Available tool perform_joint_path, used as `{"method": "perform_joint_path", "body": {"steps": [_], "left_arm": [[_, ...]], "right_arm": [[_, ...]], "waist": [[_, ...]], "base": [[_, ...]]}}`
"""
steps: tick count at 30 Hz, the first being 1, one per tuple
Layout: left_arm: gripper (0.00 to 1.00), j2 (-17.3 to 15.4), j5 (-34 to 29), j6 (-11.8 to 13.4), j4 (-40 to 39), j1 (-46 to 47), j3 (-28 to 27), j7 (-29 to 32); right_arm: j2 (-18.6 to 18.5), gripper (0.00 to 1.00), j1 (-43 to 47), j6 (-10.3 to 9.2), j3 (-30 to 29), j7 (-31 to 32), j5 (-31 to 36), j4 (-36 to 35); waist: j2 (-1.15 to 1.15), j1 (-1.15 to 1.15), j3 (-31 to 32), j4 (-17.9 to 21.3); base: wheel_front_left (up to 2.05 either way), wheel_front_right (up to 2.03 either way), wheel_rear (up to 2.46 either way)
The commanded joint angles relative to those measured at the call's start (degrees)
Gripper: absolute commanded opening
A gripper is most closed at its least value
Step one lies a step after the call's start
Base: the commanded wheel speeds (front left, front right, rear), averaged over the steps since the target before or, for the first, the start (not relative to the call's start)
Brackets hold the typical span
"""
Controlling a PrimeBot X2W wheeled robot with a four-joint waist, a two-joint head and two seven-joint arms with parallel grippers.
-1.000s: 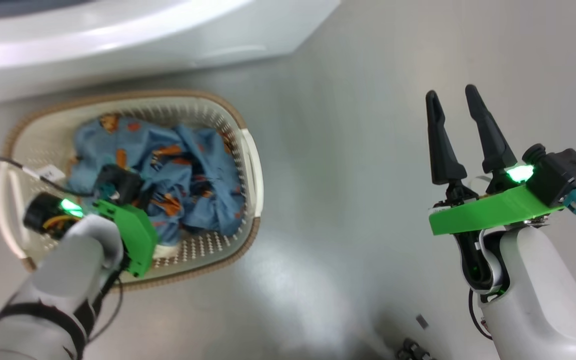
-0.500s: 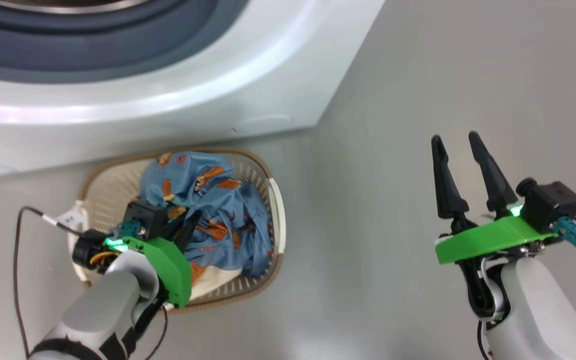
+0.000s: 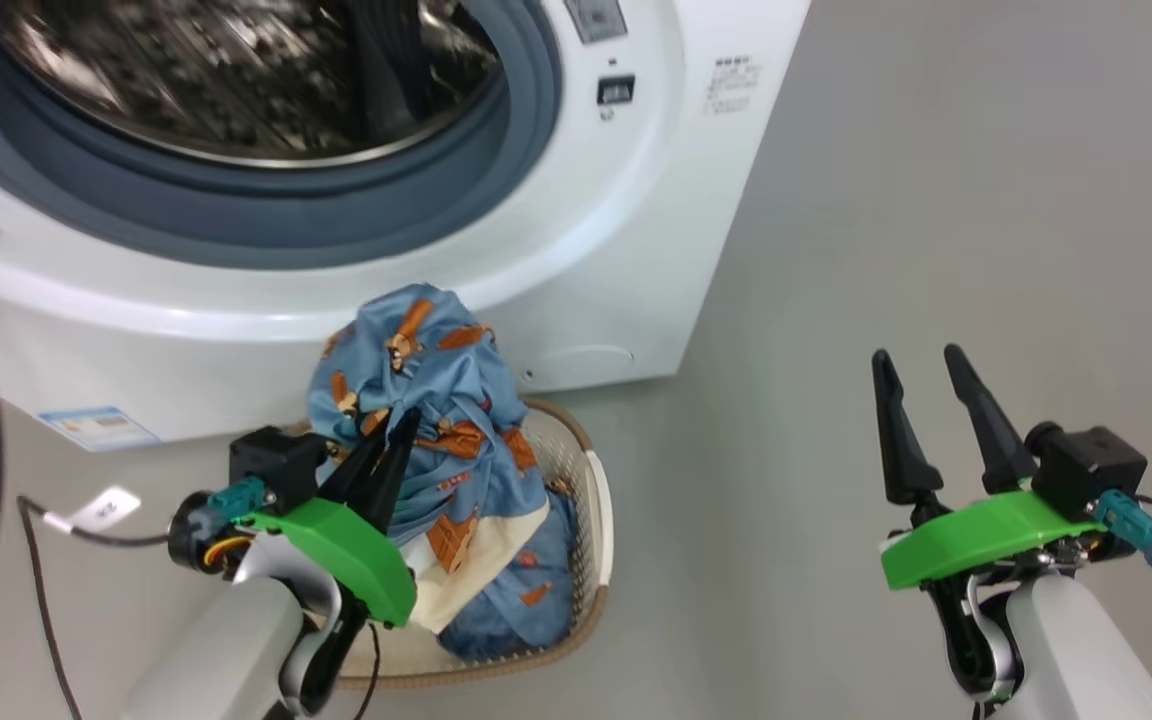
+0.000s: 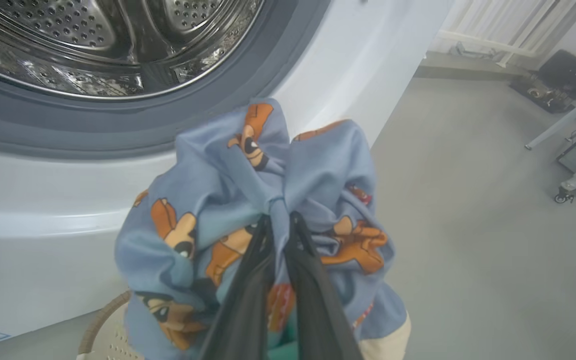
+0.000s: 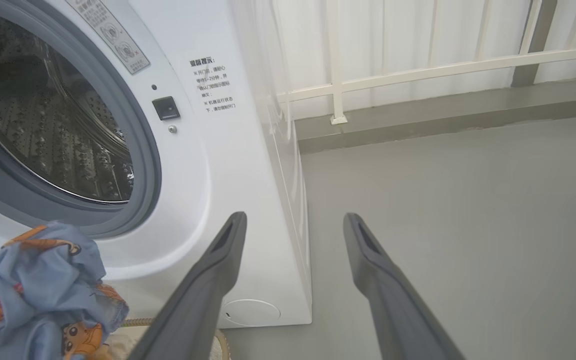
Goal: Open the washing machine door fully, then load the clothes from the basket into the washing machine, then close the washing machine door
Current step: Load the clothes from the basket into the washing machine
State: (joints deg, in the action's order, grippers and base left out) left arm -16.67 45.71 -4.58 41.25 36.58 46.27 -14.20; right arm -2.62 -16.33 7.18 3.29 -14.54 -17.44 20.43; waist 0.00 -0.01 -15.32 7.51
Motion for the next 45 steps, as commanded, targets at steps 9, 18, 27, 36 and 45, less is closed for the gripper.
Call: {"method": "perform_joint_path", "body": {"steps": [9,18,27,36,45], "left_arm": [[0.0,-2.8,-2.7,4.2,-14.1,-6.2,-9.4,-0.8],[0.0,-4.1,-2.6,8.6,-22.5,-10.9,-12.6,-0.8],[0.0,-6.6,-2.4,11.6,-26.9,-12.6,-14.6,-0.3],[0.0,-6.7,-1.5,12.0,-26.9,-12.7,-14.9,0.3],[0.0,-6.1,-0.4,8.7,-21.2,-5.4,-15.2,1.8]], "right_arm": [[-0.6,1.0,2.2,0.31,0.7,-0.5,1.2,0.5],[-2.9,1.0,4.1,0.31,1.9,-0.5,-0.6,1.6],[-4.5,1.0,4.4,0.31,3.1,-0.5,-1.7,1.8],[-5.1,1.0,4.4,0.31,3.8,-0.5,-2.4,1.8],[-3.9,1.0,2.9,0.31,3.6,-0.5,-0.8,0.3]], "waist": [[0.0,0.01,8.0,-2.7],[0.0,0.01,12.0,-3.1],[0.0,0.01,13.5,-2.9],[0.0,0.01,13.6,-2.5],[0.0,0.01,8.6,-1.5]], "base": [[0.0,0.0,0.0],[0.0,0.0,0.0],[0.0,0.0,0.0],[0.0,0.0,0.0],[0.0,0.0,0.0]]}}
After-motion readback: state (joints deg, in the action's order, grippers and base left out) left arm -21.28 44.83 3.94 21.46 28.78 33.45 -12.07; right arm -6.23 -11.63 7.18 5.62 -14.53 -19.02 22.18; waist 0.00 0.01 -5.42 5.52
